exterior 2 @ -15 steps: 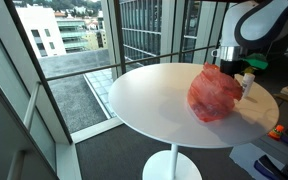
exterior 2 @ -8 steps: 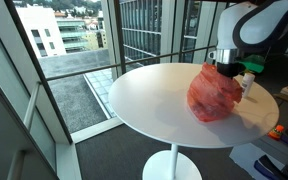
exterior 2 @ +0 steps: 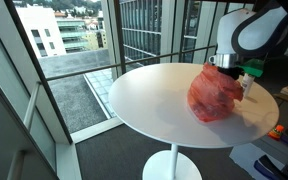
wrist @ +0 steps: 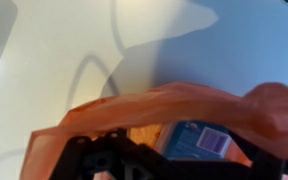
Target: Pick up the mentos container from the orange plastic and put it on the table
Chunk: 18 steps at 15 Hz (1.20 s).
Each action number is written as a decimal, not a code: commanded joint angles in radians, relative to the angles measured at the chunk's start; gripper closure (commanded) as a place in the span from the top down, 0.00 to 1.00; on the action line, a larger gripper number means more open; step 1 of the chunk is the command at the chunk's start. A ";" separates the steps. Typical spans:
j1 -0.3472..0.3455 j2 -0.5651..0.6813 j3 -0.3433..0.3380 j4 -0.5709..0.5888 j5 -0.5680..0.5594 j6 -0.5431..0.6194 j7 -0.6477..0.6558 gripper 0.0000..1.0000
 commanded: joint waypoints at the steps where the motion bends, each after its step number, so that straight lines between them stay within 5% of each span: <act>1: 0.006 0.030 -0.010 0.031 -0.018 0.015 0.035 1.00; 9: -0.003 0.023 0.005 0.031 0.058 0.068 0.071 1.00; 18: 0.052 0.024 -0.018 0.021 0.014 0.097 0.166 1.00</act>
